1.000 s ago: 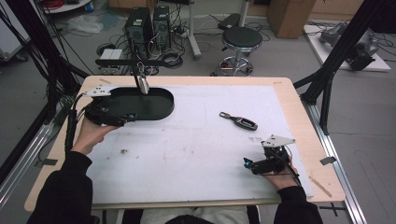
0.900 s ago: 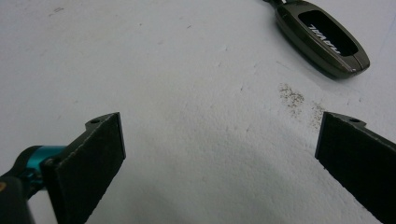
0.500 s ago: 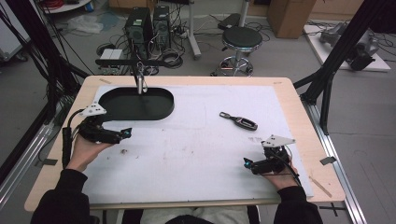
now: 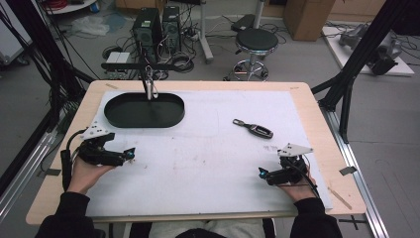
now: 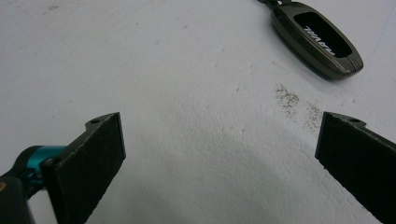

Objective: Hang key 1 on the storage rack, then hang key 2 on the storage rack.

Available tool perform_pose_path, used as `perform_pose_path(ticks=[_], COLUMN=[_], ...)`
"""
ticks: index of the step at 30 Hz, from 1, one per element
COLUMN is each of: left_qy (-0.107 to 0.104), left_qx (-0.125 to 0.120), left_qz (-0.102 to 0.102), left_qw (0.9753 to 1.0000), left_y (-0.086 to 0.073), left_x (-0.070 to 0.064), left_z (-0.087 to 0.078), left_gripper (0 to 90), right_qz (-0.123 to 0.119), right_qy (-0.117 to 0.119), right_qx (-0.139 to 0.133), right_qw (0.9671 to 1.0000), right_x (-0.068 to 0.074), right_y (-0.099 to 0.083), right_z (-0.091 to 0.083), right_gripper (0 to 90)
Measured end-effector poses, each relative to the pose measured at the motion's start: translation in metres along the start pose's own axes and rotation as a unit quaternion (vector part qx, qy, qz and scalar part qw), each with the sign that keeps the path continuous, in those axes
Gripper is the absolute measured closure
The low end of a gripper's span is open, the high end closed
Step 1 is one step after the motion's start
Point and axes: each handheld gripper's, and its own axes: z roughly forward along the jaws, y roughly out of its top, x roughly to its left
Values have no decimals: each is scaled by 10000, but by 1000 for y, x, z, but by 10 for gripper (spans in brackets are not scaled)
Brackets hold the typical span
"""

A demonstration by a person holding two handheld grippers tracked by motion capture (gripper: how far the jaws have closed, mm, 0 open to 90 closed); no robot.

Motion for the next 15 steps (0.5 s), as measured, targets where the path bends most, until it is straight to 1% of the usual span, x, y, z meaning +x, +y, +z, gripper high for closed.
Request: perform_pose_path(ticks=[2, 5, 7, 8, 10, 14, 15], left_qy=[47, 103, 138, 130, 156, 201, 181], left_qx=[-2, -2, 14, -18, -25, 6, 5], left_qz=[4, -82, -89, -111, -137, -201, -212], left_qw=[10000, 9999, 9999, 9999, 9998, 9996, 9996], left_y=[-5, -14, -17, -20, -25, -33, -35], left_x=[0, 0, 0, 0, 1, 0, 0], left_z=[-1, -2, -4, -5, -6, -9, -9], left_gripper=[17, 17, 17, 17, 17, 17, 17], right_qz=[-8, -12, -11, 25, 12, 1, 7], right_qy=[-4, -2, -5, -10, -16, -5, -6], right_qx=[7, 0, 1, 1, -6, 6, 16], right_qw=[10000, 10000, 10000, 10000, 10000, 10000, 10000], right_x=[0, 0, 0, 0, -1, 1, 1], right_y=[0, 0, 0, 0, -1, 0, 0], right_z=[0, 0, 0, 0, -1, 0, 0], right_gripper=[8, 8, 8, 8, 8, 8, 8])
